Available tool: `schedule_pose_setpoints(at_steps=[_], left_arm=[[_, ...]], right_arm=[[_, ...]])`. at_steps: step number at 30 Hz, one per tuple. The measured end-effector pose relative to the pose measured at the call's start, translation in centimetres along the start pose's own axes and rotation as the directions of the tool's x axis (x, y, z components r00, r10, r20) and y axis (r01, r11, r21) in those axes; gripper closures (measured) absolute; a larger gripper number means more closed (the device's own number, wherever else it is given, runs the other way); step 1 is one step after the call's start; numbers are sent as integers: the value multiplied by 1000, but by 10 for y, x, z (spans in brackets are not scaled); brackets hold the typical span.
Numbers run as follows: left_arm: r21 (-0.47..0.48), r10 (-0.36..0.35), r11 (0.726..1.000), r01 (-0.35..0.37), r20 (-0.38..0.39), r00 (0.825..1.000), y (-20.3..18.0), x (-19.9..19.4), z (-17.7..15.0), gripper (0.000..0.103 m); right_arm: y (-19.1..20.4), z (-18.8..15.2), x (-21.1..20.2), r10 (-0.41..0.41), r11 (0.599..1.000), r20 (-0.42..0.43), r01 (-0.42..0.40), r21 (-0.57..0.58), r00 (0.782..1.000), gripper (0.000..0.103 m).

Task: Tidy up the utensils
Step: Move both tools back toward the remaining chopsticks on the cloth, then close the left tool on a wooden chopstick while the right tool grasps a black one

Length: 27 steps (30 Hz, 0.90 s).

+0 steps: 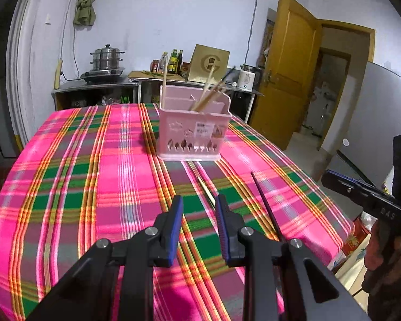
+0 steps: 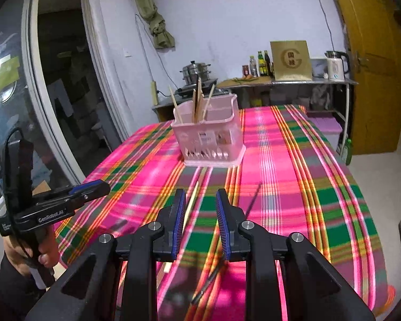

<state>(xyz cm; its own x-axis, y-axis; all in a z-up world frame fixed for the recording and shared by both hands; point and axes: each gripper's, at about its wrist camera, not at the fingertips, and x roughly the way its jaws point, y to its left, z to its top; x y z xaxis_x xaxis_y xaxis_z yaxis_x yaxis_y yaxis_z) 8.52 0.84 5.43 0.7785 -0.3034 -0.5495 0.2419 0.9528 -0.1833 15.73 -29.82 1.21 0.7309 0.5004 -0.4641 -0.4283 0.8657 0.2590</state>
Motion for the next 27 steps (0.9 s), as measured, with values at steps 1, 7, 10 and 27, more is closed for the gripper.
schedule_pose_setpoints(at_steps=[1,7,10,27], left_arm=[[2,1,1000,-1,-8,1000,-1,0,-4,77],[3,-5,1000,5,-33,999,-5,4,-18,77],[0,-13,1000,13,-49,999,-7,11,-19,77],[16,42,999,-40,-135,990,-17,74,0,77]], right_arm=[[-1,-3,0,-2,1000,-7,2,4,1000,79],[-7,-13,1,-19,1000,-25,19,23,1000,79],[-8,-16,5,-28,999,-37,29,26,999,79],[-36,-14,45,-113,991,-126,121,60,986,79]])
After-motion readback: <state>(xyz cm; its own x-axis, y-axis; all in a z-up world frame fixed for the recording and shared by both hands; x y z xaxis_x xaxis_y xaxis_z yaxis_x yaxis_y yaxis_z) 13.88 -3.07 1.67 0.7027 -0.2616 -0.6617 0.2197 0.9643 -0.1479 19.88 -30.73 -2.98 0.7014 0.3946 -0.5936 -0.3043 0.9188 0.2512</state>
